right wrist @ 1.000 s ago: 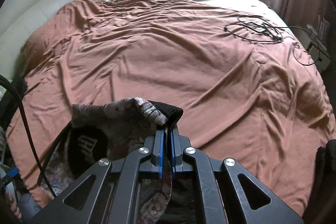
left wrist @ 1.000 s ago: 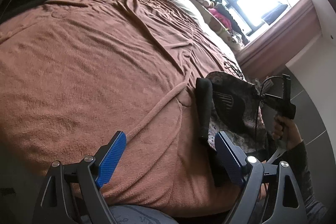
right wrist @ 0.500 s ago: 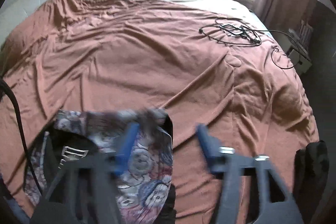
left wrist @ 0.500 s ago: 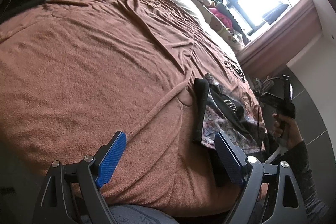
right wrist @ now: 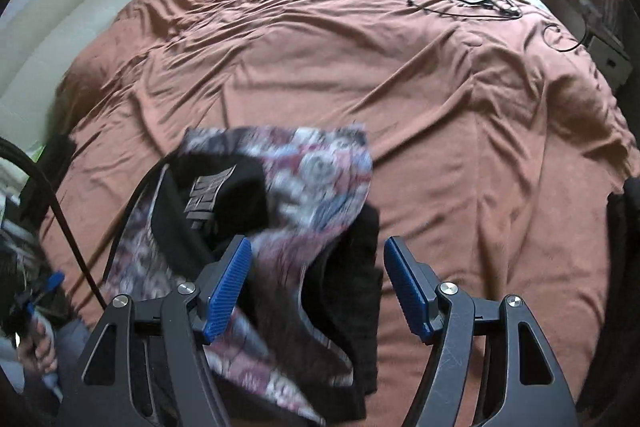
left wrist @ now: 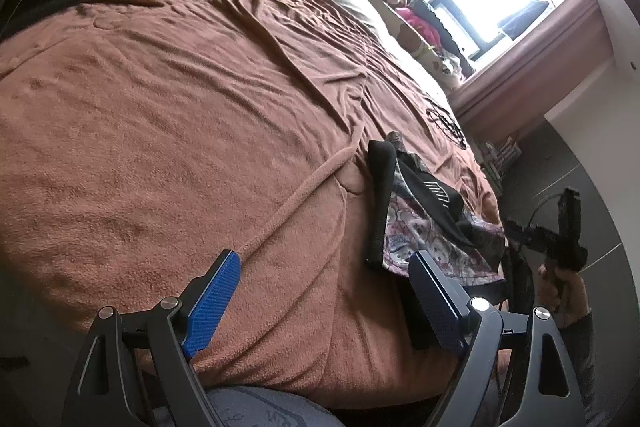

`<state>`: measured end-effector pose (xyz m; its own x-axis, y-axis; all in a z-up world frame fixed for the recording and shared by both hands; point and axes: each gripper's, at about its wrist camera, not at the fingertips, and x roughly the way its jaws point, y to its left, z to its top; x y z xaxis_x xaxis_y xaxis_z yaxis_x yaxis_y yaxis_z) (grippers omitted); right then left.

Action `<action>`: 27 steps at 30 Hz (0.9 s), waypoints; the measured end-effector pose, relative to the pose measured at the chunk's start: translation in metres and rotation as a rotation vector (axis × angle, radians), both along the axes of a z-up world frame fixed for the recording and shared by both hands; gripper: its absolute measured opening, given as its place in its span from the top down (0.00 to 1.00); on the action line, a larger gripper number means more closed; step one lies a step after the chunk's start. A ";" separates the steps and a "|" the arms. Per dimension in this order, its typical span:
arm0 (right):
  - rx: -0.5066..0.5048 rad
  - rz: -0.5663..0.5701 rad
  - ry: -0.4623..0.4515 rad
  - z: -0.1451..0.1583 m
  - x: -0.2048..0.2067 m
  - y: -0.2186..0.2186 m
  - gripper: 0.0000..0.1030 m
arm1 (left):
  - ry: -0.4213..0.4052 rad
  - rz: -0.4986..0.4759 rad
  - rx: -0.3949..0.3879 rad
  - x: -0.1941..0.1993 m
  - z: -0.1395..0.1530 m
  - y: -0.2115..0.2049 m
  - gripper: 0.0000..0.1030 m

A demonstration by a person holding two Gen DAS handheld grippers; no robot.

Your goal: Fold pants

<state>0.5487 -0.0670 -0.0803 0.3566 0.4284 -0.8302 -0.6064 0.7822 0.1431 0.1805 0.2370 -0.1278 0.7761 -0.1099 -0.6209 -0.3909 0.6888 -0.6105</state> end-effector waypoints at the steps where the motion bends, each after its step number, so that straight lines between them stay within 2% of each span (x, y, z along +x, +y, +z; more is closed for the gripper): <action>1: -0.002 0.013 -0.002 -0.001 -0.001 -0.004 0.35 | 0.000 -0.001 0.000 0.000 0.000 0.000 0.15; 9: -0.068 0.067 0.022 -0.031 -0.005 -0.025 0.35 | 0.003 0.002 -0.005 0.000 0.000 0.000 0.15; 11: -0.071 0.070 0.039 -0.039 -0.010 -0.023 0.57 | 0.005 0.002 -0.001 -0.001 0.001 -0.001 0.15; 12: -0.072 0.082 0.056 -0.043 -0.010 -0.025 0.79 | 0.006 0.002 0.002 -0.001 0.001 -0.001 0.15; 13: -0.076 0.086 0.062 -0.044 -0.013 -0.024 0.91 | 0.007 0.001 0.005 -0.001 0.001 -0.002 0.15; 15: -0.074 0.088 0.046 -0.043 -0.018 -0.027 1.00 | 0.010 0.000 0.010 0.000 0.001 -0.003 0.15; 19: -0.063 0.092 0.017 -0.036 -0.031 -0.034 1.00 | 0.009 0.003 0.013 -0.001 0.002 -0.003 0.15; 27: -0.147 0.027 0.070 -0.044 -0.036 -0.047 1.00 | 0.025 -0.019 0.015 0.003 0.001 -0.005 0.15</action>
<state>0.5125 -0.1138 -0.1240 0.2854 0.3096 -0.9070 -0.6203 0.7811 0.0714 0.1833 0.2322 -0.1268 0.7581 -0.1154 -0.6419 -0.3924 0.7054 -0.5902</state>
